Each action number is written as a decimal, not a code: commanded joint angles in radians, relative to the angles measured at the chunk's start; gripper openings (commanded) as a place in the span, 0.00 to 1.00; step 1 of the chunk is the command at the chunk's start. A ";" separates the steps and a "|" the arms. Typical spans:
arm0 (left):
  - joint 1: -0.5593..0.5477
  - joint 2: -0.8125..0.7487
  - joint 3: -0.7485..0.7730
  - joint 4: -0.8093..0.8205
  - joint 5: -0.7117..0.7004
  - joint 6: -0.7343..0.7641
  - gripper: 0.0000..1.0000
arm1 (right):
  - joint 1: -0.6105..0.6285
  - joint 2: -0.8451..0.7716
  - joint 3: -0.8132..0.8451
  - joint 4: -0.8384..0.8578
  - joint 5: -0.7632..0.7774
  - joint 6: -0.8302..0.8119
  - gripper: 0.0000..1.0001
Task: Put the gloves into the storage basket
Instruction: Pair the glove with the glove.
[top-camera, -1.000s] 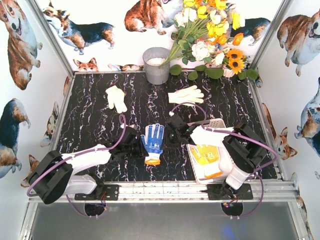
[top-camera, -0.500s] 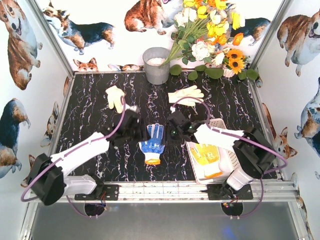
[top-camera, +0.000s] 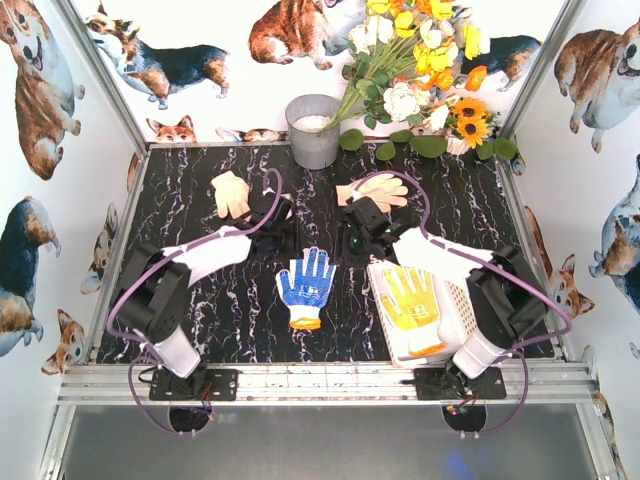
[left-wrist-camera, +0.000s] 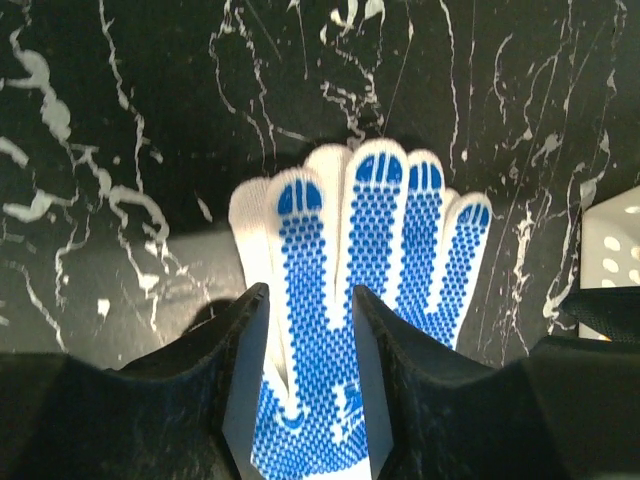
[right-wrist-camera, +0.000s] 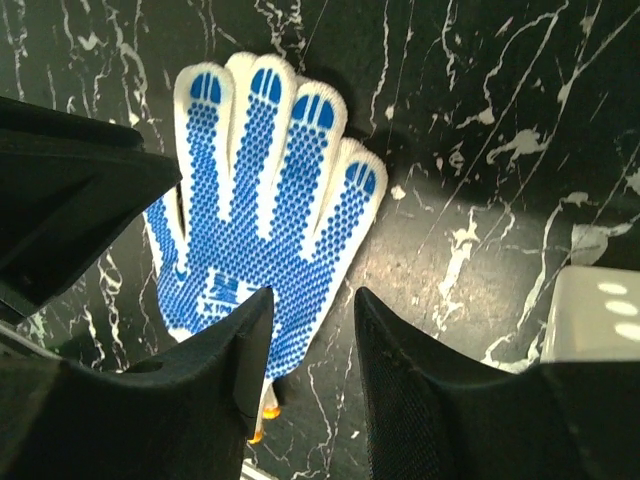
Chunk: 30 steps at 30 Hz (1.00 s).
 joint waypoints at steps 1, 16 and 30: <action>0.028 0.067 0.055 0.083 0.052 0.020 0.32 | -0.023 0.057 0.079 0.019 -0.019 -0.036 0.39; 0.067 0.171 0.089 0.085 0.076 0.030 0.22 | -0.040 0.299 0.292 0.016 -0.126 -0.046 0.37; 0.079 0.193 0.090 0.100 0.102 0.019 0.15 | -0.086 0.419 0.364 0.033 -0.228 -0.046 0.29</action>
